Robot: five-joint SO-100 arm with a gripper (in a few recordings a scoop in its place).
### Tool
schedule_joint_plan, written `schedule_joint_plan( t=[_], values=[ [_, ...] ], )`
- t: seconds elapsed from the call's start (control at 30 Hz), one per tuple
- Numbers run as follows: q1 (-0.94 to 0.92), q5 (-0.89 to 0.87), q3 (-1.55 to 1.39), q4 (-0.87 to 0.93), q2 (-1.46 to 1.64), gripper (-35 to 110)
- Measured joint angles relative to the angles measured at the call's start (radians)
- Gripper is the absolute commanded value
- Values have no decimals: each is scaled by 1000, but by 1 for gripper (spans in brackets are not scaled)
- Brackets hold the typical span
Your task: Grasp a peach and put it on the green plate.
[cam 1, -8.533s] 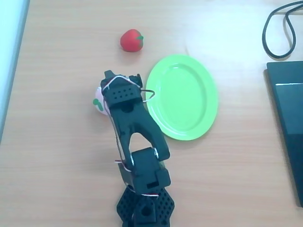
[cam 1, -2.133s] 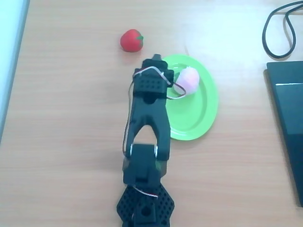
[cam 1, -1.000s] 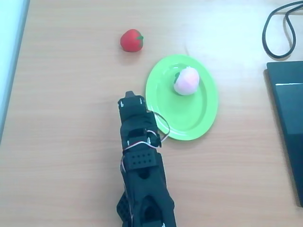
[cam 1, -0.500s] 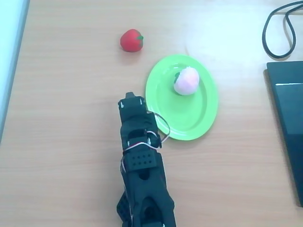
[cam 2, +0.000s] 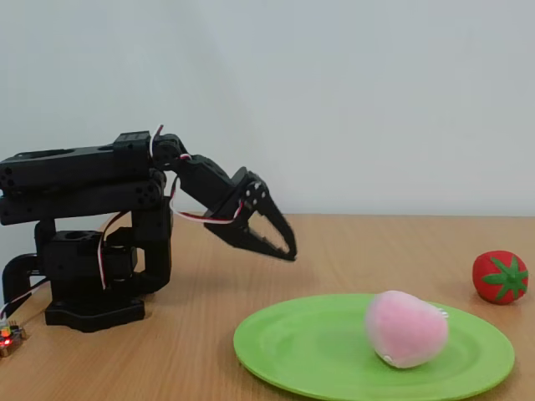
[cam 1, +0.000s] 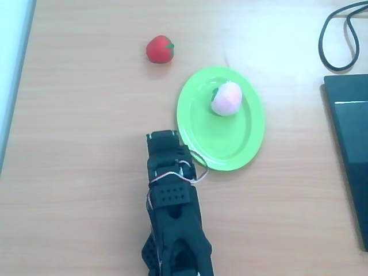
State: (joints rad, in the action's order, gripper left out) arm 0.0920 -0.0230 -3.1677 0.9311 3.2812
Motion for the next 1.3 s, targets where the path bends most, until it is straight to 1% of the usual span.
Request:
schedule_joint_plan(
  t=[0.2, 0.33, 1.3],
  values=[
    [0, -48, 52, 216, 0, -8],
    [-21, -51, 69, 275, 0, -8],
    [-21, -60, 71, 287, 0, -8]
  ],
)
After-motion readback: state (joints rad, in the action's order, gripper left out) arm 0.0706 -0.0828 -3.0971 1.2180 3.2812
